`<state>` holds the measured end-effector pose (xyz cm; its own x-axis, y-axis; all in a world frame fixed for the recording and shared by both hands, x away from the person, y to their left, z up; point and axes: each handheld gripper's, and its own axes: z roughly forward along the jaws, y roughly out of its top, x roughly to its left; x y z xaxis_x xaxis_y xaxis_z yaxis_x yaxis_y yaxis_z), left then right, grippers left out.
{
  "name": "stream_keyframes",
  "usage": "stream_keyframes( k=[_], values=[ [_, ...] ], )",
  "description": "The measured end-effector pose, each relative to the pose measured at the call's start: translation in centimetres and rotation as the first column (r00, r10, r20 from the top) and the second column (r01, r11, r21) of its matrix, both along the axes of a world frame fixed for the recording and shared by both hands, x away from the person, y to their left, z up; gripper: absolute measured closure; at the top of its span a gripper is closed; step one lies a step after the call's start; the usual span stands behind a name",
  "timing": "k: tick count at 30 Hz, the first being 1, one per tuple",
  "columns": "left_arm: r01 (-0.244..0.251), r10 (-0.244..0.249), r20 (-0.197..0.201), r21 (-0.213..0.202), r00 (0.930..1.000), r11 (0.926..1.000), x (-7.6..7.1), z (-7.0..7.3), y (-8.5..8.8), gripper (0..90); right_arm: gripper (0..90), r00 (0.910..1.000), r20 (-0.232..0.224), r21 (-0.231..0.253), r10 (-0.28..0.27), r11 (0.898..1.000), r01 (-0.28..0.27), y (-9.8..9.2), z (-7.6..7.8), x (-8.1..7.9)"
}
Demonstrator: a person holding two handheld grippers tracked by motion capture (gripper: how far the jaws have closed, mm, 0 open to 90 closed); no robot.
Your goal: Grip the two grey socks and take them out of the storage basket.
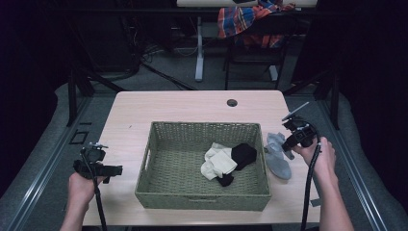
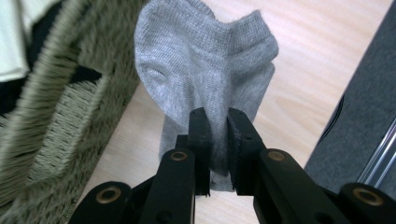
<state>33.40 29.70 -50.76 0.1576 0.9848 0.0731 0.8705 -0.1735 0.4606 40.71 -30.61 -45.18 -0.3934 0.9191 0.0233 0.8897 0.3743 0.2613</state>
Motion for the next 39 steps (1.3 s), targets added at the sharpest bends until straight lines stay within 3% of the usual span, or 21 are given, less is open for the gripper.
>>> stream_keyframes(
  k=[1,4,11,13,18,21,22,32,39],
  values=[
    [-0.001,0.001,-0.001,0.004,1.0000,1.0000,0.0,-0.1,-0.1,3.1,81.5,0.9996,-0.025,-0.005,0.017,1.000,-0.017,0.0,-0.3,0.2],
    [-0.004,0.004,-0.007,0.003,1.0000,1.0000,0.2,0.0,-0.2,3.1,81.5,0.9999,-0.007,0.015,-0.007,1.000,0.007,0.3,-0.9,-0.1],
    [-0.008,0.008,-0.003,0.000,1.0000,1.0000,0.2,-0.1,0.1,3.1,81.5,0.9998,-0.015,-0.014,-0.010,1.000,0.010,-0.1,-1.7,-1.0],
    [-0.008,0.008,-0.002,-0.002,1.0000,1.0000,0.1,0.0,0.1,3.1,81.5,0.9993,0.003,0.000,-0.036,0.999,0.036,-0.6,-2.0,-0.8],
    [-0.004,0.004,-0.004,0.005,1.0000,1.0000,0.2,-0.1,-0.2,3.1,81.5,0.9998,-0.011,-0.016,-0.018,1.000,0.018,-0.8,-2.3,-0.1],
    [0.009,-0.009,-0.011,0.006,0.9999,0.9999,0.3,-0.1,-0.4,3.1,81.5,0.9997,-0.001,-0.009,-0.023,1.000,0.023,-0.1,-3.0,0.6],
    [0.006,-0.006,-0.006,0.008,1.0000,0.9999,0.2,-0.2,-0.4,3.1,81.5,0.9998,-0.021,-0.021,-0.006,1.000,0.005,0.0,-3.0,0.8],
    [0.016,-0.016,0.000,0.004,0.9999,0.9999,0.2,0.0,-0.4,3.1,81.4,0.9992,-0.039,-0.055,0.004,0.998,-0.006,1.3,-5.0,2.0],
    [0.017,-0.017,0.001,-0.002,0.9999,0.9999,0.2,-0.1,-0.4,3.1,80.0,0.9978,-0.058,-0.026,-0.031,0.999,0.030,0.3,-6.2,2.5]
  ],
)
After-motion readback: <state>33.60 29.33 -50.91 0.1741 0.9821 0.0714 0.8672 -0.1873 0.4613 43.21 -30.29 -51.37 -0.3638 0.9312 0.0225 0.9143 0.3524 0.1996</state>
